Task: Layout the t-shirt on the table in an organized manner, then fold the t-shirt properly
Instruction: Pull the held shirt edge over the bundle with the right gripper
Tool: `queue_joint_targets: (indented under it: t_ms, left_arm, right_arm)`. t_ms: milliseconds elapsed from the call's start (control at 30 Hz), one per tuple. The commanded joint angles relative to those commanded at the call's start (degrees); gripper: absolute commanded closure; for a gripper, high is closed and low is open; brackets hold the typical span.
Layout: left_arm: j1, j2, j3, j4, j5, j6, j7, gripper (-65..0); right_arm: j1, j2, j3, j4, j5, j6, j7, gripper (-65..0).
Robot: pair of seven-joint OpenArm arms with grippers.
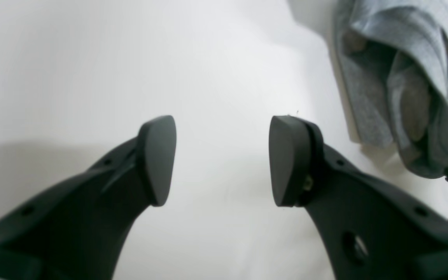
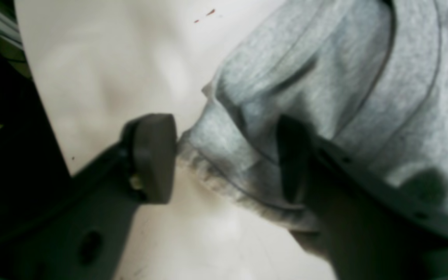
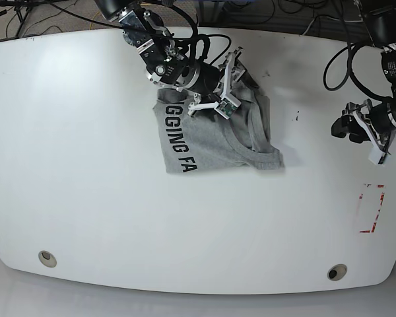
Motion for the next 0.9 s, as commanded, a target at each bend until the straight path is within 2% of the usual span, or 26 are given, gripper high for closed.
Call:
queue_joint_targets:
  t_ms: [33,100,133,267,433,900]
  left_arm:
    - [0.0,0.0,0.0,0.0,0.0,0.0,0.0,-35.8]
    - [0.0,0.0,0.0,0.0,0.1,0.0,0.0,-35.8]
    - [0.0,0.0,0.0,0.0,0.1,0.0,0.0,-35.8]
    - [0.0,0.0,-0.1,0.0,0.0,0.0,0.0,-35.8]
    - [0.0,0.0,-0.1,0.0,0.0,0.0,0.0,-35.8]
    - [0.8,0.0,-0.2,0.2,0.1,0.0,0.0,-35.8]
  right_arm:
    - [0.0,0.0,0.0,0.0,0.0,-0.09,0.0,-14.1]
    - [0.0,-0.1,0.0,0.0,0.0,-0.09,0.0,-2.1]
    - [0.0,-0.1,0.0,0.0,0.0,-0.09,0.0,0.0]
    - [-0.1,-0.1,0.0,0.3,0.0,-0.18,0.0,-1.7]
    - [-0.3,-0.4,0.0,2.5,0.4,-0.18,-0.2,0.0]
    - [0.4,-6.5,-0.1,6.2,0.1,-0.18,-0.3,0.0]
